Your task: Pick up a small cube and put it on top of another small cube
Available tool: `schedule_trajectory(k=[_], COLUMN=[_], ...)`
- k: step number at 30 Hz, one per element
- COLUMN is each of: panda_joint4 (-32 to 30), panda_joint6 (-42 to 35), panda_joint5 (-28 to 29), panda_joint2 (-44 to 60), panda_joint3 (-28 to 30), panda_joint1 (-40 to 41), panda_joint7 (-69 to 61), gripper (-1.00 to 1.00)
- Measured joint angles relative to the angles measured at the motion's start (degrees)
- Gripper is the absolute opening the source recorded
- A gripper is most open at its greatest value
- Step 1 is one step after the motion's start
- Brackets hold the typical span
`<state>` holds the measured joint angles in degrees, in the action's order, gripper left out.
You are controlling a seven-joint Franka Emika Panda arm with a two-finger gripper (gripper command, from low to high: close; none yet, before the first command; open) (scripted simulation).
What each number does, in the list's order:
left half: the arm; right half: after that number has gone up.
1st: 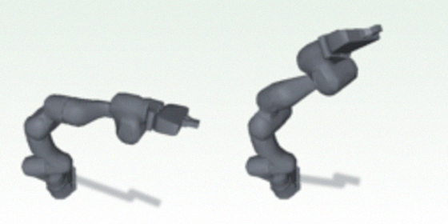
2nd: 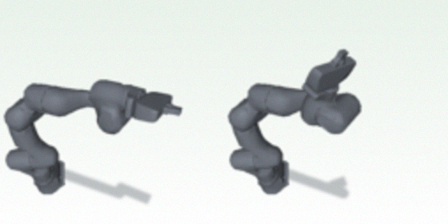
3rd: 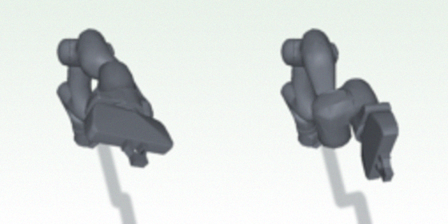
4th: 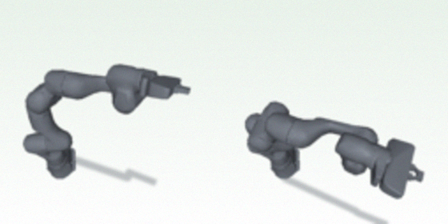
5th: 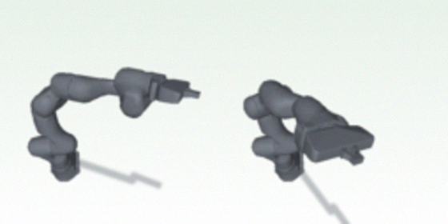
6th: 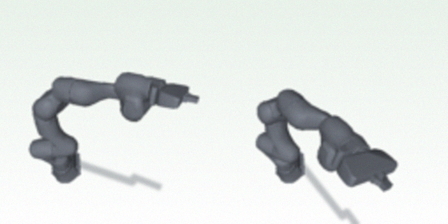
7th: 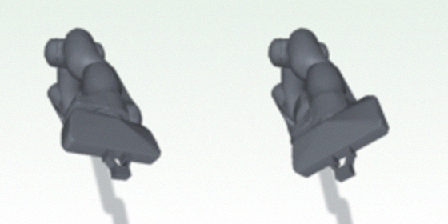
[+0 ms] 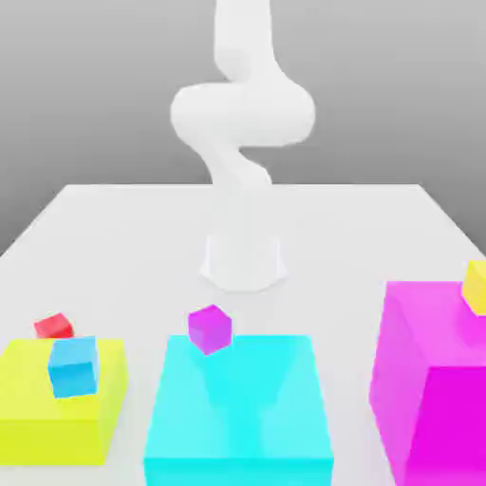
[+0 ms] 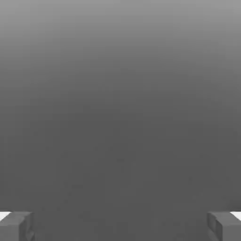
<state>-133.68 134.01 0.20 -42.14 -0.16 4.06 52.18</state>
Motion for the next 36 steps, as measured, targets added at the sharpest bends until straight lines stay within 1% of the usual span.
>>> schedule_trajectory(k=[14, 24, 27, 31, 33, 36], panda_joint4=[-10.7, -18.3, -20.5, -23.5, -23.4, -22.4], panda_joint6=[12.7, 21.6, 24.3, 27.9, 30.7, 35.6], panda_joint5=[1.6, 2.4, 1.5, -1.6, -3.7, -6.4], panda_joint2=[20.8, 35.4, 39.8, 45.8, 49.5, 55.6], panda_joint3=[0.3, 4.3, 6.1, 7.6, 7.1, 4.8], panda_joint1=[21.9, 33.8, 37.5, 41.5, 41.8, 43.6], panda_joint7=[36.2, 61.5, 68.2, 75.7, 75.9, 74.4], gripper=[0.0, 0.0, 0.0, 0.0, 0.0, 0.0])
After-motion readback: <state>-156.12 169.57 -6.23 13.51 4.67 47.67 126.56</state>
